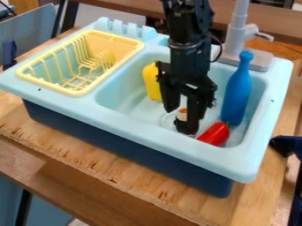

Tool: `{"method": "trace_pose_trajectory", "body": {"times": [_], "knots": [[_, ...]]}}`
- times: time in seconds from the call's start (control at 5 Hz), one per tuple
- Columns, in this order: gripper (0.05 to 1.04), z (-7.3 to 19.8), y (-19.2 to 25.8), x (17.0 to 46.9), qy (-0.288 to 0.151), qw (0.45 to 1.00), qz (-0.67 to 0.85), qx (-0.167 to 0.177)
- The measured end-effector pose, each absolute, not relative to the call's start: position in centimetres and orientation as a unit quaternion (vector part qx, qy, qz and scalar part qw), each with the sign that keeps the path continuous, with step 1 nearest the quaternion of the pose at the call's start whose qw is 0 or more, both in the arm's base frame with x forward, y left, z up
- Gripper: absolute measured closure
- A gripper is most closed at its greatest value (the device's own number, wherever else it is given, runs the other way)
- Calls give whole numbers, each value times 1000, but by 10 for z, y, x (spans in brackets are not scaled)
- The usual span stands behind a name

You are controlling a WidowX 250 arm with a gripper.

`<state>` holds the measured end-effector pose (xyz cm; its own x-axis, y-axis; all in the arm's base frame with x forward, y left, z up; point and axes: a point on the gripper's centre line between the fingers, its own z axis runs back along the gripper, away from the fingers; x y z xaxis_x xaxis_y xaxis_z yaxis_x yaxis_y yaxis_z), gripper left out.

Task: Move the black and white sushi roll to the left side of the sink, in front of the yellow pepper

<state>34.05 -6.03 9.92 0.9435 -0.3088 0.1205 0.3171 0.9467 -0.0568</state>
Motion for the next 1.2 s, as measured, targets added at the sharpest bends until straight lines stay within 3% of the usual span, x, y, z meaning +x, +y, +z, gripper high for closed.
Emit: {"method": "trace_pose_trajectory", "body": {"times": [0.2, 0.4, 0.6, 1.0, 1.2], "knots": [[685, 99, -61, 341, -57, 986, -154, -42], [808, 99, -62, 341, -57, 985, -155, -45], [855, 99, -60, 338, -49, 986, -156, -40], [871, 148, -45, 326, -76, 985, -156, 0], [871, 149, -32, 325, -70, 986, -148, 15]]}}
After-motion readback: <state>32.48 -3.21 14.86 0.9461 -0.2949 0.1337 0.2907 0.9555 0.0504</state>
